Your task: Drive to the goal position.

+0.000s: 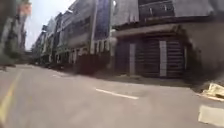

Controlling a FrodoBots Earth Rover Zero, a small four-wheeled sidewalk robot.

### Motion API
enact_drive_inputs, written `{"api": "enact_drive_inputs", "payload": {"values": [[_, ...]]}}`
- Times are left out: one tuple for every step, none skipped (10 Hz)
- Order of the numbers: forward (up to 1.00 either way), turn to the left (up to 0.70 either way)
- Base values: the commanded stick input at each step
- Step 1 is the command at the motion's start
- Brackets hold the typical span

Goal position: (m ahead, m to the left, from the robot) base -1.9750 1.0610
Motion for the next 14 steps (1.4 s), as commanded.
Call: {"api": "enact_drive_inputs", "payload": {"values": [[1.0, 0.0], [1.0, 0.0], [1.0, 0.0], [1.0, -0.05], [1.0, -0.2], [1.0, -0.4], [1.0, -0.4], [1.0, -0.4], [1.0, -0.4], [1.0, -0.4], [1.0, 0.0], [1.0, 0.0], [1.0, 0.0], [1.0, 0.0]]}}
